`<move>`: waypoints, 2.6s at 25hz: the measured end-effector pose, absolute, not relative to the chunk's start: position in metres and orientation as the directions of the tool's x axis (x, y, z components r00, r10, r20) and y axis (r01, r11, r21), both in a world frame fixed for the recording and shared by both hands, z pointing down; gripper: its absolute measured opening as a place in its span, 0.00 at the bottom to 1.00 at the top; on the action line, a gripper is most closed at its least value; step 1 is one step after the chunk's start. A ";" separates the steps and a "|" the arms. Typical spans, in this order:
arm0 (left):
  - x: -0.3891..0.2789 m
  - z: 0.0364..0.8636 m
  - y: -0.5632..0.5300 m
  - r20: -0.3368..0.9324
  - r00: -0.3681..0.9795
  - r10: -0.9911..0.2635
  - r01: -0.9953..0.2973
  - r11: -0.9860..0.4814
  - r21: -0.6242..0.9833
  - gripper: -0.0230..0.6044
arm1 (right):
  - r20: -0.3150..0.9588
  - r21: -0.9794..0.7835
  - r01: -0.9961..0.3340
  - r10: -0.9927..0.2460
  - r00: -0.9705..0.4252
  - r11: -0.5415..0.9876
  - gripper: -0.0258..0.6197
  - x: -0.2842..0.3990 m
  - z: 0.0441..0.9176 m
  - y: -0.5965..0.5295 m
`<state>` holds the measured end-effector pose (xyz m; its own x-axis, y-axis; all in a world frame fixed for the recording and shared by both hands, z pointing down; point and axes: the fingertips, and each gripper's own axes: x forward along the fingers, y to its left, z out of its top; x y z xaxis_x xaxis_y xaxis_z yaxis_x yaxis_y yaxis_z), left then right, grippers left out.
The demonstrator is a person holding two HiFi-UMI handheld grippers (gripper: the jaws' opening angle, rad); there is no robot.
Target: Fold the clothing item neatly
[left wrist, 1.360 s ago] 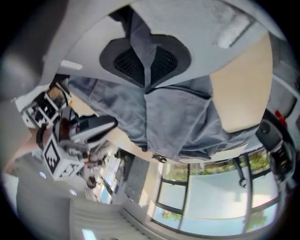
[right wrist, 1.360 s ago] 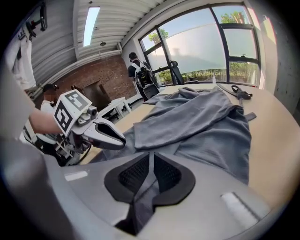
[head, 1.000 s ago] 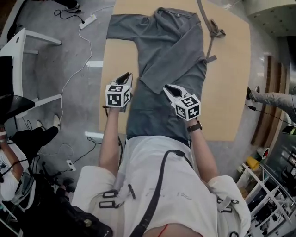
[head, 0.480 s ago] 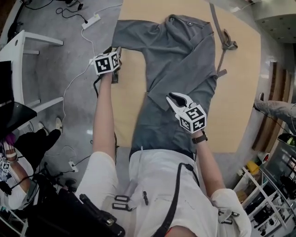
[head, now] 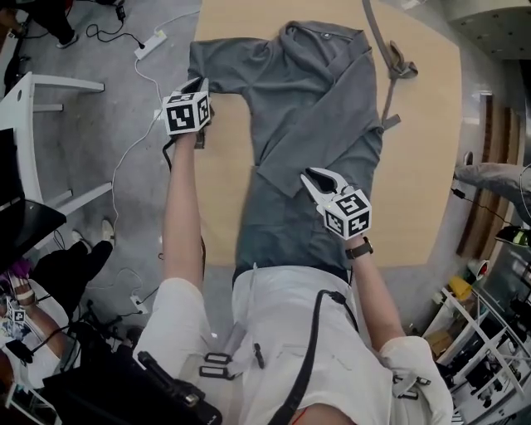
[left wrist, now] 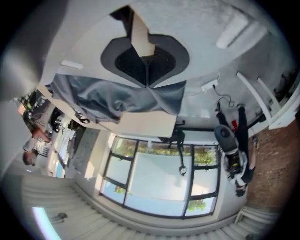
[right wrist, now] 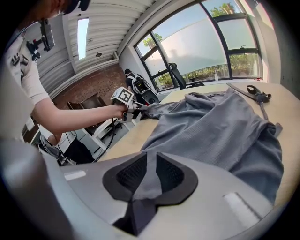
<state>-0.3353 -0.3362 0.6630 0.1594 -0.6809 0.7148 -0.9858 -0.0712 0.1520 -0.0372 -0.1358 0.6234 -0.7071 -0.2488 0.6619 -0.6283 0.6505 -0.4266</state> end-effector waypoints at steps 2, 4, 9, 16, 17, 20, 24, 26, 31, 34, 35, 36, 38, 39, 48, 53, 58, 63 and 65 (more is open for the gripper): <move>-0.288 0.623 -0.327 0.650 0.238 -0.722 -0.970 -0.207 0.125 0.07 | 0.657 -0.435 -0.628 -0.250 -0.712 0.645 0.13 -0.037 0.623 -0.135; -0.232 0.586 -0.312 0.589 0.325 -0.739 -0.936 -0.339 0.091 0.08 | 0.649 -0.446 -0.635 -0.260 -0.715 0.630 0.13 -0.035 0.621 -0.136; -0.093 0.580 -0.260 0.582 0.522 -0.624 -0.804 -0.587 0.092 0.08 | 0.624 -0.445 -0.688 -0.353 -0.697 0.574 0.12 -0.015 0.608 -0.151; -0.050 0.676 -0.209 0.697 0.539 -0.474 -0.812 -0.512 0.279 0.20 | 0.640 -0.421 -0.761 -0.433 -0.635 0.493 0.12 0.025 0.611 -0.162; -0.059 0.674 -0.208 0.692 0.518 -0.504 -0.836 -0.470 0.284 0.21 | 0.642 -0.423 -0.768 -0.439 -0.629 0.482 0.12 0.028 0.613 -0.162; -0.110 0.663 -0.218 0.673 0.390 -0.629 -0.919 -0.309 0.244 0.21 | 0.635 -0.431 -0.764 -0.439 -0.635 0.480 0.12 0.028 0.614 -0.159; -0.192 0.667 -0.239 0.699 0.184 -0.691 -0.981 -0.087 0.172 0.21 | 0.631 -0.435 -0.747 -0.422 -0.651 0.503 0.12 0.025 0.616 -0.151; -0.216 0.678 -0.248 0.732 0.133 -0.669 -0.988 -0.034 0.148 0.27 | 0.623 -0.457 -0.745 -0.424 -0.658 0.486 0.12 0.027 0.615 -0.149; -0.218 0.714 -0.251 0.820 0.189 -0.540 -0.977 -0.019 0.212 0.27 | 0.579 -0.530 -0.743 -0.465 -0.669 0.409 0.10 0.032 0.601 -0.152; -0.214 0.716 -0.253 0.827 0.157 -0.540 -0.987 -0.052 0.153 0.17 | 0.576 -0.519 -0.753 -0.486 -0.658 0.404 0.10 0.039 0.596 -0.153; -0.211 0.711 -0.254 0.819 0.141 -0.556 -0.990 -0.072 0.121 0.10 | 0.577 -0.519 -0.758 -0.493 -0.651 0.394 0.09 0.044 0.595 -0.152; -0.208 0.705 -0.254 0.807 0.135 -0.574 -0.991 -0.090 0.102 0.08 | 0.578 -0.523 -0.765 -0.503 -0.643 0.376 0.09 0.049 0.594 -0.152; -0.197 0.682 -0.255 0.772 0.154 -0.617 -0.988 -0.115 0.106 0.07 | 0.575 -0.537 -0.778 -0.533 -0.621 0.327 0.09 0.063 0.591 -0.153; -0.190 0.664 -0.257 0.744 0.174 -0.645 -0.985 -0.127 0.120 0.07 | 0.571 -0.545 -0.782 -0.550 -0.610 0.302 0.08 0.070 0.590 -0.154; -0.029 0.514 -0.217 0.494 0.524 -0.694 -0.825 -0.559 0.089 0.07 | 0.530 -0.555 -0.817 -0.690 -0.493 0.158 0.07 0.146 0.572 -0.159; 0.075 0.555 -0.160 0.580 0.626 -0.521 -0.655 -0.755 0.028 0.08 | 0.516 -0.524 -0.848 -0.764 -0.388 0.077 0.06 0.199 0.556 -0.149; 0.137 0.635 -0.113 0.716 0.624 -0.312 -0.510 -0.857 0.071 0.19 | 0.533 -0.514 -0.857 -0.770 -0.350 0.034 0.06 0.226 0.560 -0.131; 0.117 0.643 -0.090 0.726 0.626 -0.285 -0.550 -0.821 0.153 0.20 | 0.570 -0.485 -0.865 -0.704 -0.424 0.129 0.10 0.199 0.580 -0.123; 0.093 0.650 -0.092 0.747 0.589 -0.308 -0.598 -0.788 0.146 0.20 | 0.597 -0.453 -0.869 -0.655 -0.463 0.202 0.14 0.178 0.594 -0.127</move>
<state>0.0929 -0.0919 0.6504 0.5889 -0.3085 0.7470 -0.5983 -0.7878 0.1464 0.1779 -0.1267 0.5935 -0.4634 -0.6550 0.5968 -0.8685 0.2021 -0.4525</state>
